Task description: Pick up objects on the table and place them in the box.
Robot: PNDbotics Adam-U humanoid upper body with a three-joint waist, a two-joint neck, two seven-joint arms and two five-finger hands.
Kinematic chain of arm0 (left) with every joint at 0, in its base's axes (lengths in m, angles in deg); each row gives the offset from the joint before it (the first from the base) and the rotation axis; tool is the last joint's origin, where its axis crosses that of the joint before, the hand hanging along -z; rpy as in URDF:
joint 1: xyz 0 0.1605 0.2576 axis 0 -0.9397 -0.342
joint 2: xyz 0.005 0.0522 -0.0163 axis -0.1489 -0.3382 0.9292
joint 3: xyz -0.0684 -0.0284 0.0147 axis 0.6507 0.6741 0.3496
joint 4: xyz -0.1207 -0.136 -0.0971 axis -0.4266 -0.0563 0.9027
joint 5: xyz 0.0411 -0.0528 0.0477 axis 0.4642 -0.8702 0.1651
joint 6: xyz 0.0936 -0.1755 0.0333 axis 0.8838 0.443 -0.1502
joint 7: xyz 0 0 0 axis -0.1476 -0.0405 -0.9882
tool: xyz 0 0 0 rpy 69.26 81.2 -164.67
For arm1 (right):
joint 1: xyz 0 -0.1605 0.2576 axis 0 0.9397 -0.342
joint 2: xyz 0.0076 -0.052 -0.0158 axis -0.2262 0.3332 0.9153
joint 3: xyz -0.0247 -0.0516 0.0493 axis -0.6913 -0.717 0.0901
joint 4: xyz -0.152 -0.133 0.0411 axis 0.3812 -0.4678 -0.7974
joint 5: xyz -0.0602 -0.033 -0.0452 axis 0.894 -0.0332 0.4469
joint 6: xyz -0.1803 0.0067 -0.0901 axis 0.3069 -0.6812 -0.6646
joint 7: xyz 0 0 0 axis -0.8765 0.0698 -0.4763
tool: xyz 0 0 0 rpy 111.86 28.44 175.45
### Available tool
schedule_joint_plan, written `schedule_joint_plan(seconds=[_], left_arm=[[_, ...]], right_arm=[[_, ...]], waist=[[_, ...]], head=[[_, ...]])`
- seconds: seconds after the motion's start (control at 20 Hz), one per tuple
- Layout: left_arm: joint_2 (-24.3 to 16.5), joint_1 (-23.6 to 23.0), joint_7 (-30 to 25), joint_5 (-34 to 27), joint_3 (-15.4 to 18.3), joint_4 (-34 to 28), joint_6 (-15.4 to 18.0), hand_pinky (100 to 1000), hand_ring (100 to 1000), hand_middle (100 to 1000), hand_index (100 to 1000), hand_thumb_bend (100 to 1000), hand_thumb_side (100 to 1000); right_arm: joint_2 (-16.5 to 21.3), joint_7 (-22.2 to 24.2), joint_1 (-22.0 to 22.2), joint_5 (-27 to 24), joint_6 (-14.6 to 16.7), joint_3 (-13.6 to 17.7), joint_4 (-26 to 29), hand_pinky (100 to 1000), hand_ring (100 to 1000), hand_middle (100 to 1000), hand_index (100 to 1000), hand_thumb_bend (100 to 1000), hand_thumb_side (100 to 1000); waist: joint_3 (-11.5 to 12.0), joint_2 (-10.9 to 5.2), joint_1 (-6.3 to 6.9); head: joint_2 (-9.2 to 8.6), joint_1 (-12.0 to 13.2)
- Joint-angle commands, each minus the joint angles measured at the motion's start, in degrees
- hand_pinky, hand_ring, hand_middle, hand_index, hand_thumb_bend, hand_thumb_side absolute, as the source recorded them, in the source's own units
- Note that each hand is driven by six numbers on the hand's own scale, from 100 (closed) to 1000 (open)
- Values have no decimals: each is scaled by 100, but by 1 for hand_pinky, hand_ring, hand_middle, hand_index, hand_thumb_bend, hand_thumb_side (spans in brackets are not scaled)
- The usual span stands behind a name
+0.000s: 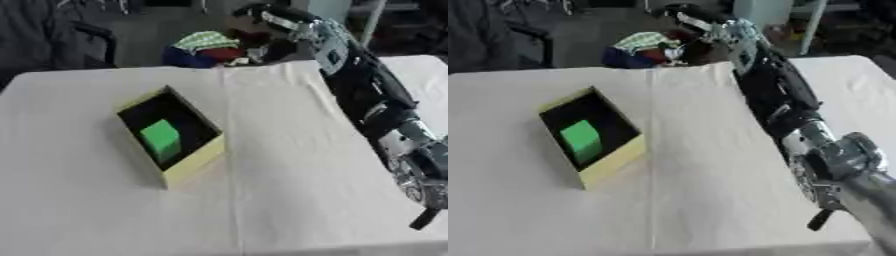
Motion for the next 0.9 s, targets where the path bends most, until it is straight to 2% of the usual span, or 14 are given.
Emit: schedule_joint_plan(seconds=[0.05,0.4,0.55,0.6,0.65,0.7,0.8,0.9], left_arm=[[-120,36,22,24,57,-86,4,645,654,725,816,505,618],[-172,11,25,41,56,-77,-2,645,655,725,816,503,620],[-183,1,18,45,49,-73,-3,645,655,725,817,503,620],[-187,1,15,47,47,-72,-3,645,655,725,817,503,620],[-194,3,11,47,41,-72,-2,645,655,725,817,502,620],[-199,2,6,47,35,-71,-1,645,655,725,816,502,620],[-205,-5,1,47,28,-66,-1,645,656,726,816,501,622],[-210,-10,-4,51,21,-63,-1,645,656,726,816,501,621]], right_arm=[[439,-320,-101,-339,-285,512,-415,799,1000,884,950,100,426],[952,-969,6,-988,-934,1540,-1435,761,1000,862,926,100,473],[1092,-1231,59,-1250,-1196,1658,-1804,752,1000,855,918,100,481],[1136,-1371,71,-1390,-1310,1627,-1931,750,1000,852,915,100,481],[1155,-1777,84,-1794,-1499,1425,-2050,747,1000,848,912,100,480],[1171,-2211,98,-2305,-1620,1088,-2218,744,1000,844,911,100,486],[1204,-2730,118,-3176,-1571,504,-2604,739,1000,839,906,100,486],[1199,-2942,125,-3817,-1336,79,-2971,737,1000,837,905,100,491]], waist=[[-39,-89,4],[-92,-95,-14],[-118,-106,-20],[-121,-110,-25],[-111,-113,-35],[-105,-117,-46],[-113,-118,-64],[-131,-116,-76]], head=[[40,48],[62,90],[60,98],[59,97],[67,89],[72,84],[74,82],[75,85]])
